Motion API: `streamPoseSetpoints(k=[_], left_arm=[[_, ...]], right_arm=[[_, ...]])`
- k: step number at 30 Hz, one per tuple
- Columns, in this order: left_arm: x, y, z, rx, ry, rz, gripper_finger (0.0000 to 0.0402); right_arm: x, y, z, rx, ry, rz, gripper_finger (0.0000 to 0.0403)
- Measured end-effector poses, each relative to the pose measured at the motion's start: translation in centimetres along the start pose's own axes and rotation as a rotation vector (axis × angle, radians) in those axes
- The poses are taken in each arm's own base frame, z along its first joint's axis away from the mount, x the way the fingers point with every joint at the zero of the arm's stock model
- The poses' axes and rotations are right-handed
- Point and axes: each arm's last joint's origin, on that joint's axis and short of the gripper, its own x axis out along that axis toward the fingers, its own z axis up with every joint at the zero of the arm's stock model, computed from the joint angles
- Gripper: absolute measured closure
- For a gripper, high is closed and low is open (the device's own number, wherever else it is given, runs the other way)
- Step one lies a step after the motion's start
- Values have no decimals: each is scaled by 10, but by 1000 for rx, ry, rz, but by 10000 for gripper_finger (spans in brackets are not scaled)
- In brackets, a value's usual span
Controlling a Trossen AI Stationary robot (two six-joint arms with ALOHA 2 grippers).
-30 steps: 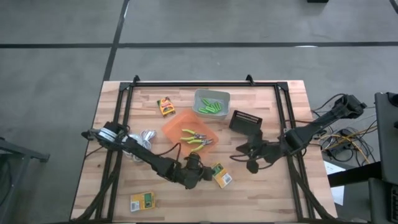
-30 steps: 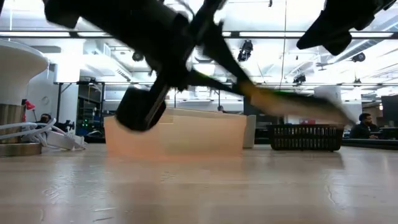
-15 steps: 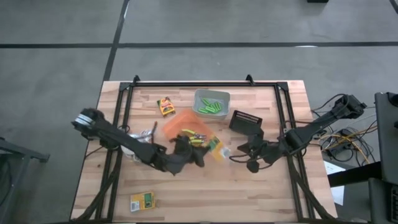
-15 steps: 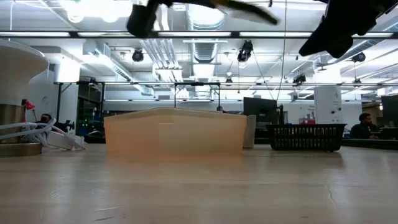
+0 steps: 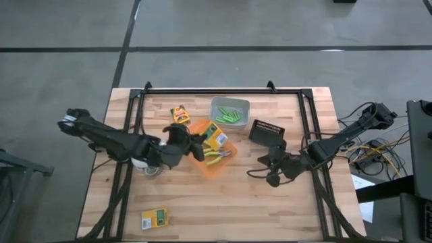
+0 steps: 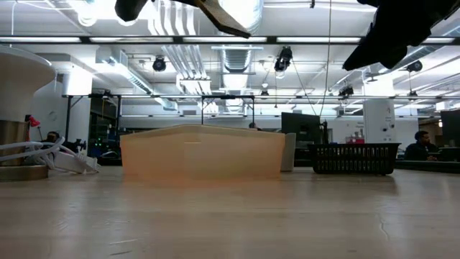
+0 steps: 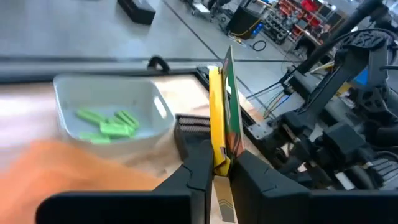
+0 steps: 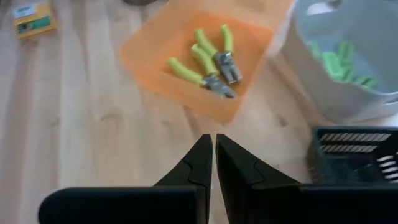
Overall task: Pick & Place School Supplies
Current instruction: Put the yellow crayon box into the black bin
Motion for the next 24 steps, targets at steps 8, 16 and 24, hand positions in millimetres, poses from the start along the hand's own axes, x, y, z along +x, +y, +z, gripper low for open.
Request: streamPoseSetpoints(k=[8,16,24], left_arm=[[7,15,32,178,16,-14,363],[37,37,60,256,177,-152,363],[83,40,68,341,177,-349,362]], right_arm=[[0,-2,1,1,-49,-68,385],[-1,-3,4,109,-107,-126,385],[-3,-5,8,197,-177,-192,385]])
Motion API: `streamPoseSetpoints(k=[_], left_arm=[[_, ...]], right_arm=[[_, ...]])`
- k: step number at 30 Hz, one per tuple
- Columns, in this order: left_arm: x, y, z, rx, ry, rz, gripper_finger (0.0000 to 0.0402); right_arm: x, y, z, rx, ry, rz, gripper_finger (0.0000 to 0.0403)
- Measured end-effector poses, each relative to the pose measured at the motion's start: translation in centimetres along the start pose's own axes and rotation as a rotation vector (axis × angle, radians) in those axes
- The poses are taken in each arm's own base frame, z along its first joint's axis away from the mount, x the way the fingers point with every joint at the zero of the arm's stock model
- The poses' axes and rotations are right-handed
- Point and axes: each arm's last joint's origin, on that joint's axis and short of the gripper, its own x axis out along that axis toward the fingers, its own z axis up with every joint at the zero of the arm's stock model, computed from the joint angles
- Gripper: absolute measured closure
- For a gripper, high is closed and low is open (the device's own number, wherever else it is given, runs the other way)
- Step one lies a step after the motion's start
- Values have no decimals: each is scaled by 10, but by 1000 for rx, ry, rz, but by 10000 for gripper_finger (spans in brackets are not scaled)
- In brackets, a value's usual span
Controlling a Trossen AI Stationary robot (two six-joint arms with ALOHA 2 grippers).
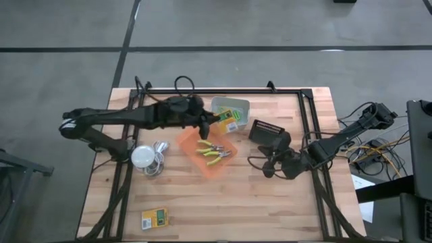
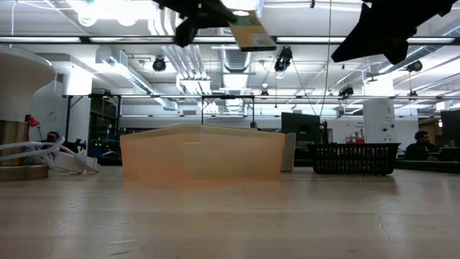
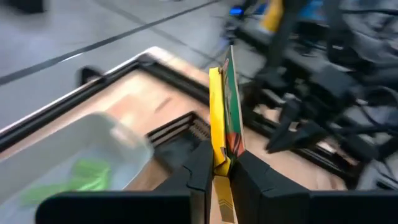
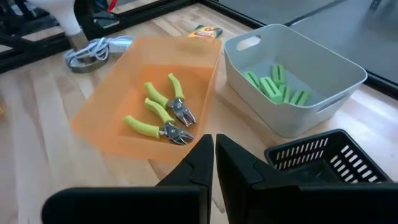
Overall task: Pick & Place School Supplies
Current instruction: Put the yellow crayon box into the black bin
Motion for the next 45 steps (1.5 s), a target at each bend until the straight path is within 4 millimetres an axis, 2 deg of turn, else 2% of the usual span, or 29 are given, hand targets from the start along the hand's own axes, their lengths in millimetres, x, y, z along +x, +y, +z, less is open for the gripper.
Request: streamPoseSetpoints(k=[8,12,15,22,26,32,37,45], left_arm=[[44,18,-11,90,-14,-42,362],[69,31,-20,86,0,-110,362],[88,44,-32,56,21,-96,362],[120,61,-47,81,-66,-101,362],[134,64,-57,57,-87,-143,362],[135,61,-49,68,-112,-147,362],[128,54,-33,107,-155,-156,362],[130,56,-39,126,-84,-135,362]], right_arm=[[0,-2,0,168,-29,-29,385],[-3,-4,5,216,-109,-69,385],[-9,-6,10,229,-186,-93,385],[-27,-9,24,92,-253,-53,385],[-32,-14,29,112,-268,-45,385],[-21,-27,17,62,-152,-122,385],[-12,-53,3,104,22,-277,385],[-16,-81,-1,200,99,-461,385]])
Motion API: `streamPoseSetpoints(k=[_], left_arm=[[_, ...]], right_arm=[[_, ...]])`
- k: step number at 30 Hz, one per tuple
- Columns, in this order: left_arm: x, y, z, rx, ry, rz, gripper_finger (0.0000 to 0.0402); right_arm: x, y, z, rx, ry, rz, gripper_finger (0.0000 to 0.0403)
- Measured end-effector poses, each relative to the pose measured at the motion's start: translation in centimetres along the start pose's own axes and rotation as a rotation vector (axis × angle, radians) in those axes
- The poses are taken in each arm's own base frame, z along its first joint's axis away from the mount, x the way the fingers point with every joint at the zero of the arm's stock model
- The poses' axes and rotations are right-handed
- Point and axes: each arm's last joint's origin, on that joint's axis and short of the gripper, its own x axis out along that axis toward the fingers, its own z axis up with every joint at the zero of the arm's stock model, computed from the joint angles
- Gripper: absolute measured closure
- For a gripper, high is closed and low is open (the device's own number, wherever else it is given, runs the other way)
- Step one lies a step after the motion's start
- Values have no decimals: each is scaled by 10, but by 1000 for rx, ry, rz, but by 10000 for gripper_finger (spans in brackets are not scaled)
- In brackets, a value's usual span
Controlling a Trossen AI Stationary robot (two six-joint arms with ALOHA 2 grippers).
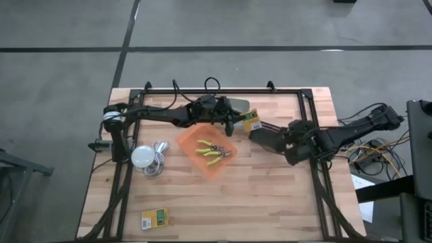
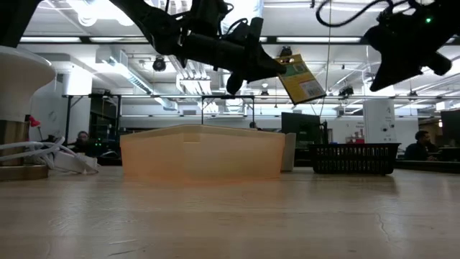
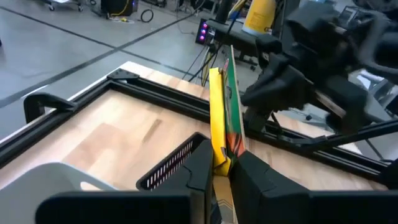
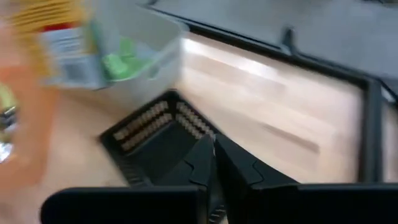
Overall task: Pick & Place School Supplies
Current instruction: Put the yellow crayon box into the black bin
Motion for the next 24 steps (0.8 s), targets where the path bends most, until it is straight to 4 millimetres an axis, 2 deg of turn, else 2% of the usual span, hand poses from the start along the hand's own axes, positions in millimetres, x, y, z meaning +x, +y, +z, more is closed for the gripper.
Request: streamPoseSetpoints(k=[5,7,16,20,24], left_arm=[[0,0,-1,-1,3,2,362],[0,0,0,-1,2,2,362],[0,0,1,-2,-1,1,362],[0,0,0,-32,10,-11,362],[0,-1,0,-35,14,-24,362]], right_arm=[[5,-17,3,317,94,-134,385],[8,-20,4,391,140,-169,385],[35,-19,20,301,191,-231,385],[49,-33,29,472,259,-328,385],[63,-43,39,518,319,-338,385]])
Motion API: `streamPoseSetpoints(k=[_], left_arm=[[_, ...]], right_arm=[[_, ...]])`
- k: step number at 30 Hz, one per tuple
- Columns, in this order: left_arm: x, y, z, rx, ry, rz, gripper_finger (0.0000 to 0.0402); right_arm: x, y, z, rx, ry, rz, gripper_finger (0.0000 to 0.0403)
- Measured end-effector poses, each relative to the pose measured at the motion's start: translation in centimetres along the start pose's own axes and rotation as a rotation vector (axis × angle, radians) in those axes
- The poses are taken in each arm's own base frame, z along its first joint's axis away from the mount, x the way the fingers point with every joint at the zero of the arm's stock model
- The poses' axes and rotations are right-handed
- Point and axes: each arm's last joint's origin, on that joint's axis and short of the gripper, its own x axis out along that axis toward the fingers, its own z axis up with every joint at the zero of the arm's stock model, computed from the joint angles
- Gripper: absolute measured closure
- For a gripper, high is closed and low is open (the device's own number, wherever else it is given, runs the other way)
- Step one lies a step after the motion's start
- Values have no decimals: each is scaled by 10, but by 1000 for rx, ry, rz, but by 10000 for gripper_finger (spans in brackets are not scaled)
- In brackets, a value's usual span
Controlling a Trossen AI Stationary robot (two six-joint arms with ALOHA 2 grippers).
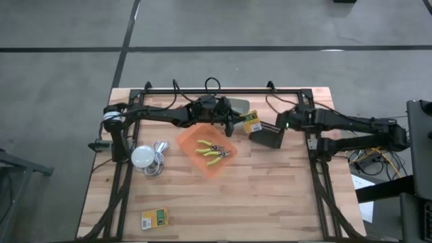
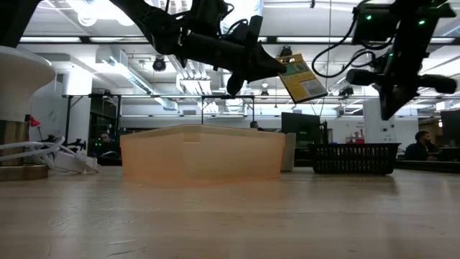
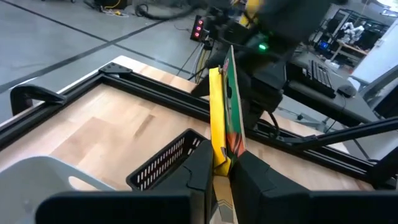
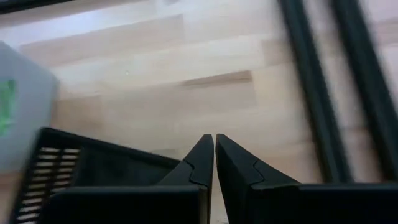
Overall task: Pick & Place School Supplies
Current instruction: Put the yellow crayon box into the black bin
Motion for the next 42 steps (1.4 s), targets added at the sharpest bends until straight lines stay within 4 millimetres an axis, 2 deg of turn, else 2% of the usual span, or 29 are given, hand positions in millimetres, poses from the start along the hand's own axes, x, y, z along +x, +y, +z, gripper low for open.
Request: streamPoseSetpoints(k=[6,11,14,22,26,34,42], left_arm=[[0,0,0,-1,1,0,362],[0,0,-1,-1,2,1,362],[0,0,-1,-2,2,1,362],[0,0,-1,-1,2,1,362],[0,0,-1,1,2,1,362],[0,0,-1,2,5,2,362],[-1,0,-3,0,15,-9,362]], right_arm=[[21,15,27,-12,106,256,385],[44,5,39,60,132,240,385],[57,0,37,58,193,207,385],[94,5,19,34,340,185,385],[105,11,14,34,434,237,385],[104,36,0,-12,522,437,385],[88,51,-25,-69,663,496,385]])
